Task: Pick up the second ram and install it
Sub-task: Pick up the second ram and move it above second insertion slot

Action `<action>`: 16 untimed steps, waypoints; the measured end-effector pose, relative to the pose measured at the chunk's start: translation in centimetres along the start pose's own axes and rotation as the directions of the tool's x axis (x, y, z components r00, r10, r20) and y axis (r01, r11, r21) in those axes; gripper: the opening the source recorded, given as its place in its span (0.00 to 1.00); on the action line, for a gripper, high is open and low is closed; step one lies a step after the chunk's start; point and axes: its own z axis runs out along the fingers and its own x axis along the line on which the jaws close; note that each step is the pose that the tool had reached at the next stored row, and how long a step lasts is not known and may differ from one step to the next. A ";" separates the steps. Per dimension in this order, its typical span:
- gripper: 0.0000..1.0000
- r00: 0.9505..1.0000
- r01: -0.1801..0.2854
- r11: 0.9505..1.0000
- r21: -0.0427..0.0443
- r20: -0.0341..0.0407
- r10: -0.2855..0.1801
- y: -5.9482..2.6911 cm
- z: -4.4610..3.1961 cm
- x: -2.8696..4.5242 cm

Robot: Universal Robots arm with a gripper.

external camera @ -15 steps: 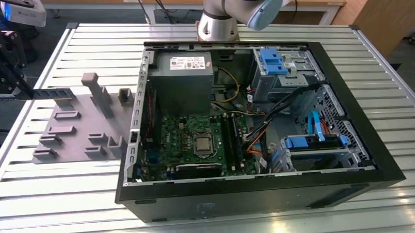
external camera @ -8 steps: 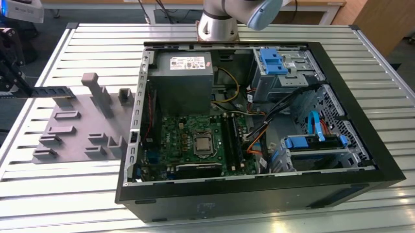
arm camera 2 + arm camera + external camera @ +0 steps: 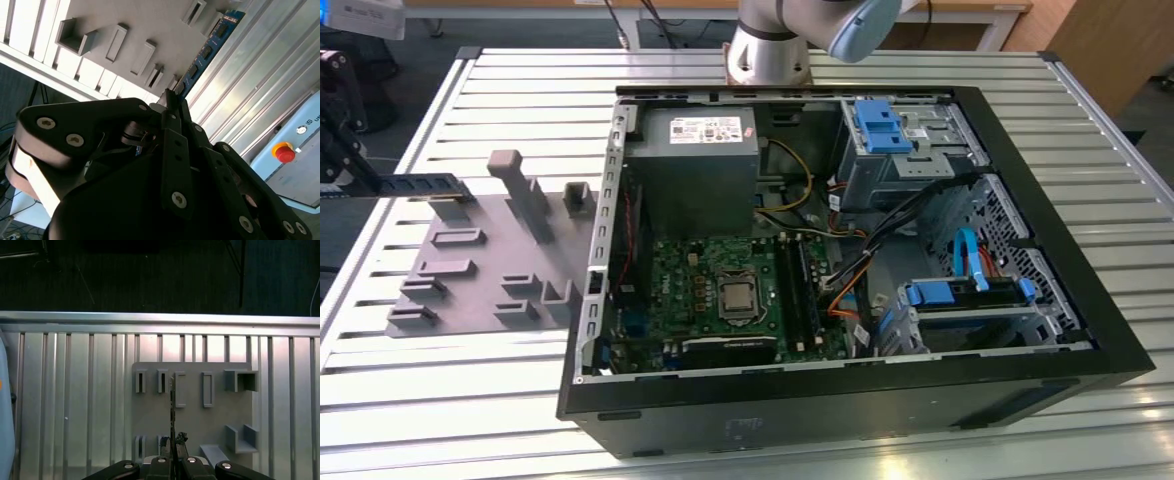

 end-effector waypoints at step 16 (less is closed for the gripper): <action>0.14 1.000 0.000 1.000 0.000 0.000 0.000 0.04 -1.28 -0.06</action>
